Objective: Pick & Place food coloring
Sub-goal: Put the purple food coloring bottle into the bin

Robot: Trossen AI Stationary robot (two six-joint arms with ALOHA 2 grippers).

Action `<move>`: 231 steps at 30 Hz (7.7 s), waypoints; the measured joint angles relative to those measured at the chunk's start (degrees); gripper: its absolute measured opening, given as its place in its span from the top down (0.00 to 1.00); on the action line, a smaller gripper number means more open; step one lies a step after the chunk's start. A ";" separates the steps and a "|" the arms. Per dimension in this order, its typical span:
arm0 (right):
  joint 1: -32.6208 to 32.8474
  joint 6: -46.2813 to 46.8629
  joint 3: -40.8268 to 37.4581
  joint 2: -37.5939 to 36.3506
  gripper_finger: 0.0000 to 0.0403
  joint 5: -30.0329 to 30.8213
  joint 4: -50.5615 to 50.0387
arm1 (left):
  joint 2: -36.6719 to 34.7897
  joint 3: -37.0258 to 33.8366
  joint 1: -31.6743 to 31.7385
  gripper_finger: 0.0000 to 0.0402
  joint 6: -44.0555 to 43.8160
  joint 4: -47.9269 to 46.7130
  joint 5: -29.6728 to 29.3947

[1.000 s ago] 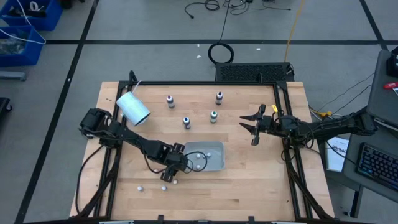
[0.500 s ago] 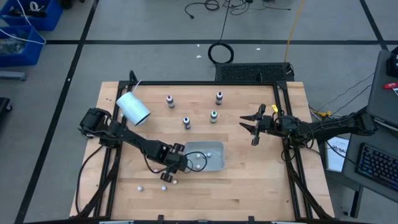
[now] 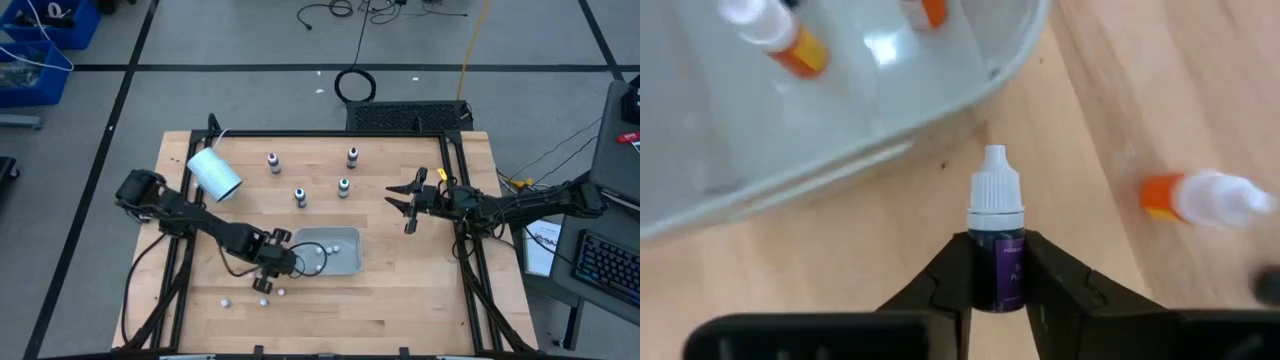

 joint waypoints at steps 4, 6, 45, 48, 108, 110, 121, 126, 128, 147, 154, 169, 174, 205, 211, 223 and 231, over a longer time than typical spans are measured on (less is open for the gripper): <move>0.01 0.33 0.00 0.01 0.72 0.00 0.00 | -5.06 -0.02 -0.62 0.87 -0.01 -2.36 -3.56; 0.02 0.86 0.00 0.03 0.72 -0.02 0.34 | -7.68 0.02 -0.48 0.87 0.39 -1.44 -7.50; 8.03 -11.19 21.03 47.10 0.58 2.72 12.85 | 7.98 25.22 15.98 0.87 23.80 -0.72 -9.47; 7.49 -9.98 21.12 47.65 0.58 0.81 13.53 | 8.00 25.22 15.98 0.87 23.82 -0.83 -9.36; 5.44 -9.19 20.92 48.76 0.69 -13.33 15.90 | 7.80 25.16 16.90 0.87 22.92 2.32 2.19; 5.32 -8.78 20.96 48.76 0.68 -13.51 15.90 | 7.85 25.16 16.90 0.87 22.92 2.36 2.19; 5.31 -8.60 21.03 48.76 0.68 -13.51 16.39 | 7.87 25.16 16.96 0.87 23.03 2.32 1.77; 5.29 -8.83 21.03 48.76 0.71 -13.51 16.46 | 7.89 25.16 16.96 0.87 23.09 2.24 1.64; 5.29 -9.35 21.03 48.76 0.75 -13.47 16.48 | 7.89 25.16 16.96 0.87 23.00 2.11 1.55; 5.33 -11.05 21.10 48.65 0.89 -13.55 16.91 | 7.41 25.09 16.92 0.78 18.92 2.31 0.68; 5.33 -7.96 21.55 47.52 0.90 -13.64 15.91 | 4.32 25.03 16.92 0.68 16.94 1.37 1.25; 10.53 -5.21 34.86 44.98 0.90 -13.17 -18.83 | -1.03 25.20 16.90 0.66 16.66 -0.45 5.70; 12.48 -2.21 42.84 45.09 0.90 -9.77 -36.42 | -2.26 25.16 15.85 0.68 17.33 -1.01 5.70; 9.29 4.89 62.18 62.94 0.90 -12.13 -66.38 | -39.23 -22.22 19.37 0.90 16.65 46.47 1.84; 9.29 6.26 63.36 66.76 0.90 -12.93 -67.28 | -40.78 -23.98 19.37 0.91 16.25 46.44 1.56; 8.88 7.93 63.36 66.84 0.90 -13.57 -68.97 | -40.65 -24.09 19.28 0.91 16.04 46.16 1.57; 8.37 8.07 63.21 66.84 0.90 -13.56 -69.39 | -40.63 -24.09 19.28 0.91 15.80 46.16 1.57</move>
